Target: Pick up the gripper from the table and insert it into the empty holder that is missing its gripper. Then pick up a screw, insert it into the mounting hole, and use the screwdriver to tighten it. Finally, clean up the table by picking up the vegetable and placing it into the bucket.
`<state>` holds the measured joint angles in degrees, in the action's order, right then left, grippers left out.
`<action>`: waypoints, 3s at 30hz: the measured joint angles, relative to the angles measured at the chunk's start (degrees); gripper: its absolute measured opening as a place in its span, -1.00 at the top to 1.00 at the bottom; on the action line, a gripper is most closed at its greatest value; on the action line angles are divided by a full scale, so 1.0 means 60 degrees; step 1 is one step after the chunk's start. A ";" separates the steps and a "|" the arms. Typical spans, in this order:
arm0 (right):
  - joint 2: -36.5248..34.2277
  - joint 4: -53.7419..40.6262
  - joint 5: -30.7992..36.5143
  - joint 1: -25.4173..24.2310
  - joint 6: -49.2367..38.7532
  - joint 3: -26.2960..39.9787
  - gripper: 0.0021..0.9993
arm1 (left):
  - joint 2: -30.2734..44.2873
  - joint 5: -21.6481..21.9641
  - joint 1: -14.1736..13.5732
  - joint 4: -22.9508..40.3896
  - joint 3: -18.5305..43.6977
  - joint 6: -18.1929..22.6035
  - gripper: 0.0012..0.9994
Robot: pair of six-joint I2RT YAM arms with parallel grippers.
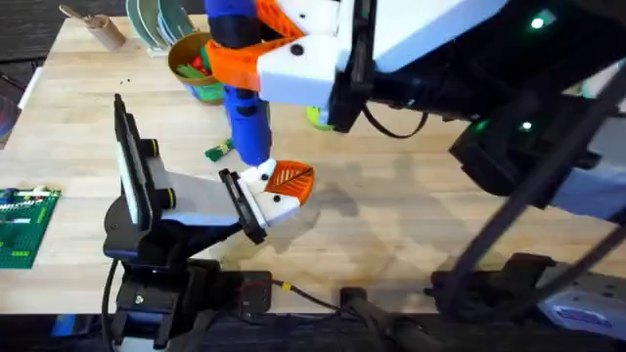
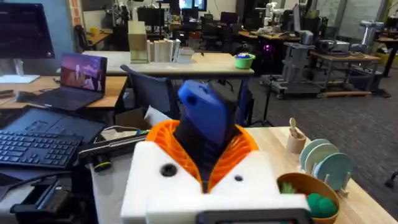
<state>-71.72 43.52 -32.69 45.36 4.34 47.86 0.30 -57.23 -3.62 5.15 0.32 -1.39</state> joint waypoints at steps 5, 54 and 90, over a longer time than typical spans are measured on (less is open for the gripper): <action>0.0340 -0.0268 -0.0004 -0.0011 -0.0004 0.0000 0.94 | 0.0001 0.0000 0.0000 0.0000 0.0000 0.0004 0.97; 0.0042 -0.0651 0.0036 -0.0120 0.0106 -0.0004 0.94 | 0.0003 0.0000 0.0000 0.0000 0.0000 -0.0033 0.97; 0.0137 -0.0760 0.0007 -0.0127 0.0523 -0.0007 0.94 | 0.0003 -0.0004 0.0000 0.0000 0.0000 -0.0033 0.97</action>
<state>-70.89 38.96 -32.64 44.60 7.47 47.81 0.32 -57.25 -3.62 5.15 0.32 -1.58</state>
